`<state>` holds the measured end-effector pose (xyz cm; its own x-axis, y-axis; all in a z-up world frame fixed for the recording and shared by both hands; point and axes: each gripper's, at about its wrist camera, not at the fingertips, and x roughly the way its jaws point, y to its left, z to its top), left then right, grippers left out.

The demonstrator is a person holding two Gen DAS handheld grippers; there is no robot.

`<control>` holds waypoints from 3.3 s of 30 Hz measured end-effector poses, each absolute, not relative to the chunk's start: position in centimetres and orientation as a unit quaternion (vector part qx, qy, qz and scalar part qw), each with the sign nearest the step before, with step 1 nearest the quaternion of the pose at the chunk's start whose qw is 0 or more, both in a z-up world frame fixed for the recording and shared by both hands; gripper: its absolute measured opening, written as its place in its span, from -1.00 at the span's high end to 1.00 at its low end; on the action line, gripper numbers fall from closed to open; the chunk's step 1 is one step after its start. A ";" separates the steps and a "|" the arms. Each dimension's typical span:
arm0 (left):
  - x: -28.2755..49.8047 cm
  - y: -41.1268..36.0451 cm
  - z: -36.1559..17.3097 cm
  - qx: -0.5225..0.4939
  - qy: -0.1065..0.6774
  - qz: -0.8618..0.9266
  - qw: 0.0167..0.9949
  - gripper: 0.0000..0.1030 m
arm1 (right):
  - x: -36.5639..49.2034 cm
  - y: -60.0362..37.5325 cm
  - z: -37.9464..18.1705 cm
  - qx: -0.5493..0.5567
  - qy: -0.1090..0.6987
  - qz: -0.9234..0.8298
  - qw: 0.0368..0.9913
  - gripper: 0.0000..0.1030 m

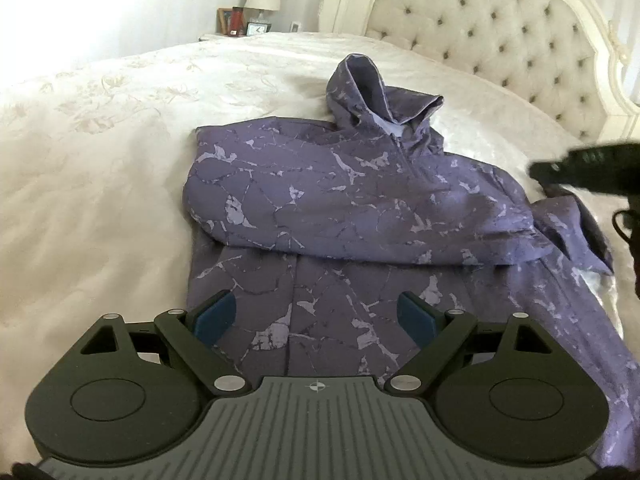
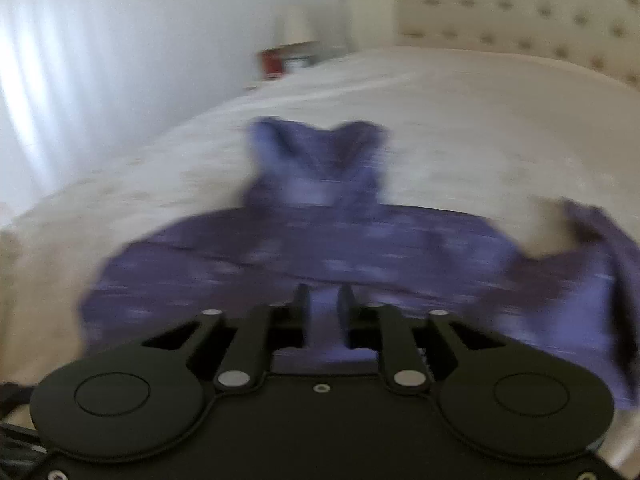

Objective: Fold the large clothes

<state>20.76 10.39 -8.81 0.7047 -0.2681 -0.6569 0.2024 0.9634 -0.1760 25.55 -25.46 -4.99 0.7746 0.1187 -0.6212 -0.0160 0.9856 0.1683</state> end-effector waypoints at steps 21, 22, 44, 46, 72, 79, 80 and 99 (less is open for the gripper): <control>20.3 5.3 -12.4 0.071 0.369 -0.082 0.923 -0.73 | 25.7 -43.3 -6.1 0.037 0.300 -0.153 0.941 -0.79; 20.4 5.4 -12.4 0.069 0.371 -0.083 0.922 -0.73 | 25.9 -43.5 -6.2 0.038 0.302 -0.152 0.940 -0.79; 20.5 4.9 -12.8 0.079 0.372 -0.082 0.921 -0.75 | 35.4 -44.9 -11.0 0.052 0.401 -0.160 0.901 0.41; 20.5 4.9 -12.8 0.077 0.372 -0.082 0.921 -0.75 | 34.2 -45.3 -10.5 0.071 0.380 -0.156 0.909 0.52; 19.4 13.1 -7.2 -0.032 0.354 -0.064 0.932 -0.58 | 28.0 -11.5 -1.3 0.003 0.227 0.197 0.954 0.60; 19.0 16.0 -6.4 -0.044 0.346 -0.038 0.936 -0.58 | 27.4 -6.4 -9.7 -0.051 0.305 0.249 0.918 0.08; 18.9 16.4 -6.2 -0.043 0.342 -0.037 0.938 -0.58 | 27.1 -6.4 -9.9 -0.046 0.308 0.262 0.913 -0.19; 27.9 8.5 -6.0 0.029 0.272 -0.057 0.960 -0.58 | 20.3 -23.5 -8.0 0.072 0.291 0.133 0.945 -0.41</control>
